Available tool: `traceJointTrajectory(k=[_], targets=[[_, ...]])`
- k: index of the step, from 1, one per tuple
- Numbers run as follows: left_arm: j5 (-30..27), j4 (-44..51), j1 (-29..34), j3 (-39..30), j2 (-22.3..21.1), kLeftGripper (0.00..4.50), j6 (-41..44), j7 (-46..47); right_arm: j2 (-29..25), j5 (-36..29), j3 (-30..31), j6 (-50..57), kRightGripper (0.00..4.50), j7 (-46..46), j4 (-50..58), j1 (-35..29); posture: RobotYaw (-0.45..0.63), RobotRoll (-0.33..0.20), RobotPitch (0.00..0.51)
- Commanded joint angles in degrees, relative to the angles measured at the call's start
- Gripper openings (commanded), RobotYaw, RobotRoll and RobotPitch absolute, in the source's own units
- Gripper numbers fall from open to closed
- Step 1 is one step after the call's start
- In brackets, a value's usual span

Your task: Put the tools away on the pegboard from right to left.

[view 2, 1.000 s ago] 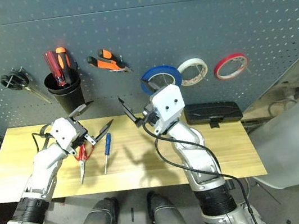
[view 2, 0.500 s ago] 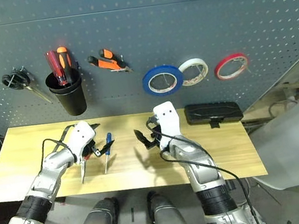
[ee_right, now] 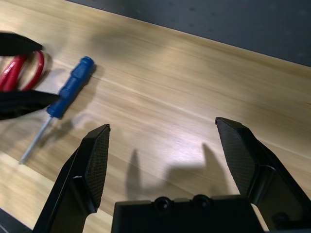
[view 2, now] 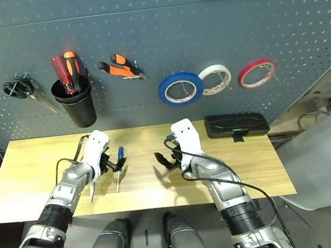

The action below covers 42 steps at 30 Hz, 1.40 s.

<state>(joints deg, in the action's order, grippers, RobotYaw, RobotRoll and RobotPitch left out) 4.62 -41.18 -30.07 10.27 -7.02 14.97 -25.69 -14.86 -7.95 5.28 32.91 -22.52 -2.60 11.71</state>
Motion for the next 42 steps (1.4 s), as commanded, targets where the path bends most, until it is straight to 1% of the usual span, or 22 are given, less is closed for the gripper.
traceJointTrajectory(k=[1, 6, 7, 9, 12, 14, 15, 18, 19, 21, 23, 24, 26, 28, 31, 35, 37, 41, 42], targets=[[1.28, -5.96, -1.22, 0.68, 1.36, 4.5, 0.12, 1.91, 0.62, 0.08, 0.39, 1.54, 4.47, 0.61, 1.26, -0.54, 0.12, 0.0, 0.234], [2.06, -15.17, -5.1, 0.75, 4.75, 4.5, -1.35, 4.19, 1.31, 0.05, 0.33, 2.17, 4.47, 1.07, 1.89, -0.19, 0.11, 0.0, 0.23], [2.59, -17.44, -5.73, 0.92, 5.28, 4.31, -1.66, 4.82, 1.4, 0.04, 0.26, 2.31, 4.49, 1.2, 1.97, 0.01, 0.1, 0.0, 0.23], [3.28, -20.41, -6.56, 1.05, 5.89, 3.86, -2.12, 5.44, 1.53, -0.06, -0.07, 2.57, 4.5, 1.47, 2.28, 0.33, 0.09, 0.0, 0.229], [3.31, -22.44, -7.28, 0.66, 6.37, 2.85, -2.79, 5.1, 1.57, -0.27, -0.39, 2.85, 4.5, 1.76, 2.74, 0.57, 0.09, 0.0, 0.227], [3.28, -22.79, -7.45, 0.5, 6.31, 2.09, -3.51, 5.07, 1.51, -0.36, -0.56, 2.81, 4.5, 1.9, 2.91, 0.71, 0.09, 0.0, 0.226], [3.47, -22.68, -7.42, 0.57, 6.03, 1.81, -4.12, 5.26, 1.46, -0.42, -0.67, 2.78, 4.5, 1.96, 3.03, 0.78, 0.09, 0.0, 0.225], [3.36, -19.16, -5.73, 0.59, 4.27, 0.71, -9.38, 4.49, 0.3, -0.62, -0.48, 2.06, 4.5, 0.63, 3.95, 0.36, 0.09, 0.0, 0.221], [3.06, -16.8, -4.55, 0.34, 3.59, 0.52, -11.63, 4.48, -0.42, -0.69, -0.45, 1.7, 4.5, -0.15, 4.26, 0.02, 0.09, 0.0, 0.223], [1.84, -10.14, -1.3, -0.63, 2.23, 0.52, -15.53, 4.39, -2.01, -1.23, -0.8, 1.05, 4.5, -2.09, 4.8, -0.81, 0.1, 0.0, 0.223], [0.42, -3.51, 1.88, -1.66, 1.36, 0.52, -17.51, 4.01, -3.5, -1.98, -1.06, 1.1, 4.5, -3.96, 5.25, -1.58, 0.1, 0.0, 0.224], [-0.79, 1.3, 3.99, -2.23, 1.02, 0.52, -18.4, 3.3, -4.56, -2.49, -1.15, 0.89, 4.5, -5.4, 5.44, -2.15, 0.11, 0.0, 0.223], [-4.12, 11.75, 8.47, -2.98, 0.49, 0.52, -20.78, 0.31, -6.94, -3.13, -0.7, 0.34, 4.5, -8.63, 5.89, -3.39, 0.11, 0.0, 0.222], [-5.99, 19.81, 12.05, -1.82, -0.61, 0.52, -24.12, -3.56, -8.47, -3.07, -0.17, -1.17, 4.5, -10.49, 5.89, -4.02, 0.11, 0.0, 0.222], [-8.88, 28.23, 16.15, -0.67, -1.99, 0.52, -26.14, -8.05, -9.08, -2.67, 0.22, -2.85, 4.5, -11.61, 5.02, -3.78, 0.11, 0.0, 0.221], [-10.89, 32.83, 17.83, 0.57, -2.99, 0.52, -26.97, -11.93, -8.2, -2.4, 0.67, -3.84, 4.5, -11.72, 4.1, -2.37, 0.12, 0.0, 0.219], [-12.47, 35.05, 17.66, 0.78, -2.63, 0.52, -27.21, -12.91, -7.61, -2.75, 0.97, -4.6, 4.5, -12.18, 4.44, -1.79, 0.12, 0.0, 0.217], [-15.18, 39.94, 15.19, -0.58, -1.36, 0.52, -26.14, -11.84, -6.22, -3.69, 1.16, -6.82, 4.5, -13.44, 6.31, -0.55, 0.12, 0.0, 0.216], [-15.87, 41.45, 13.67, -1.33, -0.92, 0.52, -25.41, -10.86, -5.89, -3.78, 1.22, -7.75, 4.5, -13.92, 6.47, -0.06, 0.12, 0.0, 0.214]])
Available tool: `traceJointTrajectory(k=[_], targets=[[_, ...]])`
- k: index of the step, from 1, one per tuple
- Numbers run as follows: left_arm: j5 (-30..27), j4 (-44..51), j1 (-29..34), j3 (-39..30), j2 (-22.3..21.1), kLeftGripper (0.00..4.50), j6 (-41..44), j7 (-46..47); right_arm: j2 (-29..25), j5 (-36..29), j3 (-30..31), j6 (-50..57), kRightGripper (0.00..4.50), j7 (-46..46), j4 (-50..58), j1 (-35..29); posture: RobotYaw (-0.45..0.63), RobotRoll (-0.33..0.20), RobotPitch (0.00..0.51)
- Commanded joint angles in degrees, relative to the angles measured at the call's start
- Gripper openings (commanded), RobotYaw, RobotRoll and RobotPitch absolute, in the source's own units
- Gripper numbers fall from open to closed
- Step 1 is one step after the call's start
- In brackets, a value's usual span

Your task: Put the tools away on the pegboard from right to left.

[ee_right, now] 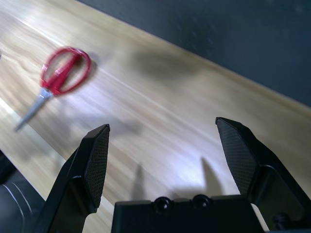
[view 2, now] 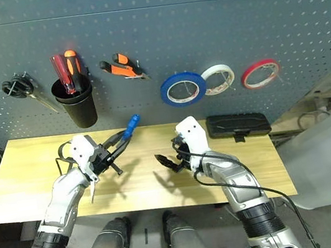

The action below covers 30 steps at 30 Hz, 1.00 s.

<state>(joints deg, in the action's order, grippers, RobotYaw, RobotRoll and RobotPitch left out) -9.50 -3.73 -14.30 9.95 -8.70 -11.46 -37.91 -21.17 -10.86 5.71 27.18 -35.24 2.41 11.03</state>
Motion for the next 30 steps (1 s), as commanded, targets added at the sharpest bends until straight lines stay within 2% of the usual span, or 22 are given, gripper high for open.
traceJointTrajectory(k=[1, 6, 14, 22, 30], targets=[[-2.35, 5.25, -3.53, -1.76, 1.13, 0.52, 1.62, 2.31, 0.69, -0.92, 0.86, -2.77, 4.5, -1.56, 1.47, 1.03, 0.12, 0.0, 0.213], [-5.07, 10.45, -11.71, -6.54, 1.88, 0.52, 4.68, 7.75, 1.94, -0.62, 1.8, -5.42, 4.5, -2.76, 1.57, 2.76, 0.13, 0.0, 0.209], [-6.36, 12.31, -20.81, -11.76, -0.09, 0.52, 5.61, 12.3, 4.74, -1.15, 2.07, -13.24, 4.5, -3.85, 2.2, 6.08, 0.14, 0.0, 0.2], [-5.76, 9.2, -22.26, -14.29, -2.66, 0.52, 5.04, 13.73, 7.2, -3.1, 2.01, -12.81, 4.5, -3.06, 5.18, 10.13, 0.14, 0.0, 0.19], [-1.68, 3.17, -21.31, -13.98, -3.8, 0.52, 2.44, 16.04, 9.26, -4.42, 1.79, -9.61, 4.5, -1.1, 6.92, 14.52, 0.14, 0.0, 0.194]])
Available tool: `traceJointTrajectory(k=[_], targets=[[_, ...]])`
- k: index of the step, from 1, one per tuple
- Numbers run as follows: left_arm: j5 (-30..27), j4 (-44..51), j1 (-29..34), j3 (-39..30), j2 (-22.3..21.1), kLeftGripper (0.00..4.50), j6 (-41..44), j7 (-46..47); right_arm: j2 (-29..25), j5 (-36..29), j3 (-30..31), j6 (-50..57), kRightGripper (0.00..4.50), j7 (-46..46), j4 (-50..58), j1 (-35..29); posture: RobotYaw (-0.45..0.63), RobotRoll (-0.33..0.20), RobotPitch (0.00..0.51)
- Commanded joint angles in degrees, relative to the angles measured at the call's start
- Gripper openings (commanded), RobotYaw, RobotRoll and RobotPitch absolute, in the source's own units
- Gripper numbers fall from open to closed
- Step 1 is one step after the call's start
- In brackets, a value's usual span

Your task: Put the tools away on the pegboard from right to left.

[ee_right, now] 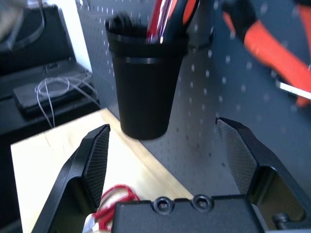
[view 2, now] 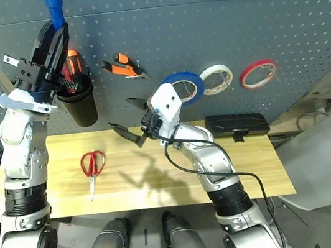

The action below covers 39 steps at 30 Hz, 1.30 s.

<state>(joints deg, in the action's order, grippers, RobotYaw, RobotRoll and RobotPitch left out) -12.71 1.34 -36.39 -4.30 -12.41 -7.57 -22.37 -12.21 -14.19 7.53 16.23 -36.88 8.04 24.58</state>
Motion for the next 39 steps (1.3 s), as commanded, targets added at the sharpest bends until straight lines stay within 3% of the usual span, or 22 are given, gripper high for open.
traceJointTrajectory(k=[1, 13, 14, 23, 30, 39], targets=[[1.85, -2.59, 0.94, 0.5, -0.11, 0.52, -1.43, 0.58, 0.39, -1.19, -0.07, 1.59, 4.5, 0.71, 1.26, 1.29, 0.15, 0.0, 0.196], [3.71, -5.5, 3.18, 0.92, -0.17, 0.52, 0.03, 2.03, 0.52, -1.5, -0.25, 2.65, 4.5, 2.33, 0.65, 2.6, 0.14, 0.0, 0.199], [3.77, -5.4, 3.1, 0.88, -0.24, 1.26, -0.23, 2.01, 0.4, -1.47, -0.29, 2.72, 4.5, 2.38, 0.61, 2.47, 0.14, 0.0, 0.199], [5.11, 0.86, 4.23, 3.59, -0.27, 4.37, -5.36, 0.02, -1.44, -0.75, -0.71, 2.62, 4.5, 3.04, -0.19, -0.51, 0.14, 0.0, 0.2], [9.49, 7.29, 7.89, 12.53, -4.13, 4.46, -7.25, -7.24, -5.64, -0.15, -1.92, 1.88, 4.5, 2.82, -1.3, -7.33, 0.13, 0.0, 0.204], [12.9, 2.14, 15.73, 18.52, -5.56, 4.46, -4.54, -10.22, -8.87, 2.21, -3.55, 0.2, 4.5, 3.78, -8.18, -14.12, 0.12, 0.0, 0.207]])
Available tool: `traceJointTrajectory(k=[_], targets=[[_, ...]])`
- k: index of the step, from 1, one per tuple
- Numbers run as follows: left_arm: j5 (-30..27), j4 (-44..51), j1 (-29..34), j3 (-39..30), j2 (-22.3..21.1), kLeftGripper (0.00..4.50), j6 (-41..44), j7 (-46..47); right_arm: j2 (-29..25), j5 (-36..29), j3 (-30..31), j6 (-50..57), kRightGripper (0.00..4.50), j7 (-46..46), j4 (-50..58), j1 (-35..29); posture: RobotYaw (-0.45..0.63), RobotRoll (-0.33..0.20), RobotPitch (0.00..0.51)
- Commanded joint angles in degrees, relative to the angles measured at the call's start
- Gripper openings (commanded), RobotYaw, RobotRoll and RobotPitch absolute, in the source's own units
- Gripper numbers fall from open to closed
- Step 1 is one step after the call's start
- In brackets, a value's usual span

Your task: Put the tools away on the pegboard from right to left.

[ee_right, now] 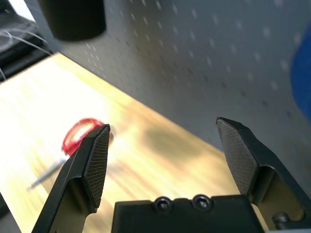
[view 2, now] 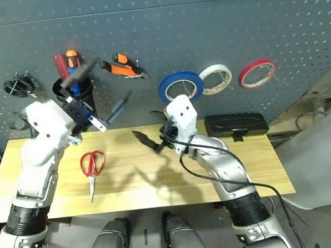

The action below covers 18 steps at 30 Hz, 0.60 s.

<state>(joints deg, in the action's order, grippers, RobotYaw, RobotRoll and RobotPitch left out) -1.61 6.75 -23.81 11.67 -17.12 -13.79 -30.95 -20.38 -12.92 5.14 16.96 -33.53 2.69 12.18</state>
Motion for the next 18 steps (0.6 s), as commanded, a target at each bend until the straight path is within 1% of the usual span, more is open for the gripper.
traceJointTrajectory(k=[1, 5, 7, 11, 13, 14, 18], targets=[[2.56, -4.89, 4.1, 3.26, -1.1, 4.46, 3.7, -1.83, -1.01, 1.18, -1.05, -0.53, 4.5, 0.31, -3.57, -2.07, 0.12, 0.0, 0.208], [6.82, -13.91, 6.85, 3.74, -1.51, 4.46, 6.03, 1.12, -1.52, 1.89, -0.05, 1.23, 4.5, 0.28, -4.98, -3.08, 0.12, 0.0, 0.206], [7.53, -17.27, 7.83, 3.37, -1.26, 4.46, 8.81, 2.19, -1.49, 2.1, 0.19, 2.03, 4.5, 0.14, -5.09, -3.26, 0.12, 0.0, 0.207], [8.85, -22.61, 8.29, 2.2, -1.24, 4.46, 9.58, 4.95, -1.15, 2.64, 1.1, 2.79, 4.5, -0.3, -4.88, -3.1, 0.12, 0.0, 0.209], [9.34, -26.2, 8.36, 1.42, -1.33, 4.46, 12.59, 6.48, -0.71, 2.62, 1.62, 3.85, 4.5, -0.36, -4.36, -2.55, 0.12, 0.0, 0.209], [9.82, -27.8, 8.25, 1.31, -1.53, 4.46, 12.77, 7.06, -0.51, 2.57, 1.82, 4.38, 4.5, -0.38, -4.13, -2.27, 0.12, 0.0, 0.21], [9.36, -33.97, 7.53, -1.81, -1.24, 4.46, 14.3, 11.54, 0.46, 2.23, 3.16, 7.28, 4.5, -0.81, -3.17, -0.56, 0.12, 0.0, 0.211]])
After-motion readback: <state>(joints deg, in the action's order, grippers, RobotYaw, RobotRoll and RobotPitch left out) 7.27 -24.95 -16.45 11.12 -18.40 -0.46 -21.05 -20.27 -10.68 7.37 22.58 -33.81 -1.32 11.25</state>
